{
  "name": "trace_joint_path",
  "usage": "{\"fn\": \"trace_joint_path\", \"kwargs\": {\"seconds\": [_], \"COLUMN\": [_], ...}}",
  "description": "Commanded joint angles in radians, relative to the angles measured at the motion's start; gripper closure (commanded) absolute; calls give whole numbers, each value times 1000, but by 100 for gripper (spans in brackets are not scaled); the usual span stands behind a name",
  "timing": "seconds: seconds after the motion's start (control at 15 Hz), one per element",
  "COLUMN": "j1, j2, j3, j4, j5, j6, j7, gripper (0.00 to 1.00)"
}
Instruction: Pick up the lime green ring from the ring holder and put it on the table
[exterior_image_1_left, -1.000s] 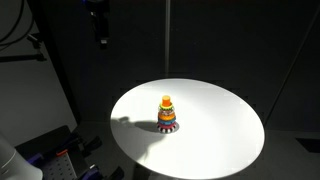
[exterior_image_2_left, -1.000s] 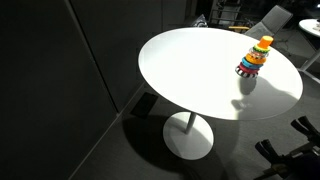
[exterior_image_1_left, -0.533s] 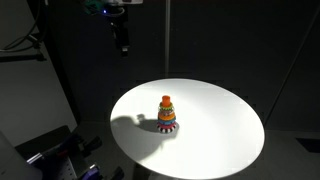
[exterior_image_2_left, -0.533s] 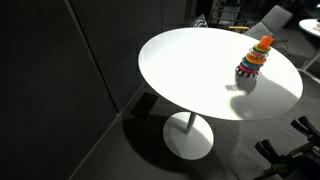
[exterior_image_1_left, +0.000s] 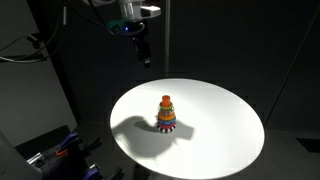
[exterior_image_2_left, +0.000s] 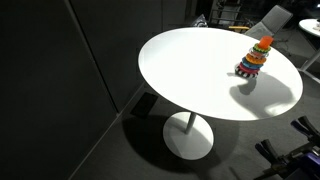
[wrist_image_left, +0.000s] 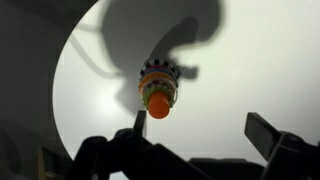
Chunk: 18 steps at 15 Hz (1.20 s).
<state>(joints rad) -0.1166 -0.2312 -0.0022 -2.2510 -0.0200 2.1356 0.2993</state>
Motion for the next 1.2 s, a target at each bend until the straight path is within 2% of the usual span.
{"fn": "trace_joint_path", "kwargs": {"seconds": [0.0, 0.47, 0.73, 1.13], "j1": [-10, 1, -6, -7], "j2": [30, 41, 71, 182], "j3": [-8, -16, -26, -55], "j4": [-6, -1, -28, -43], "j5": [-58, -50, -56, -51], "j6": [64, 50, 166, 349], "j7": [64, 51, 49, 33], "gripper": [0, 0, 0, 0]}}
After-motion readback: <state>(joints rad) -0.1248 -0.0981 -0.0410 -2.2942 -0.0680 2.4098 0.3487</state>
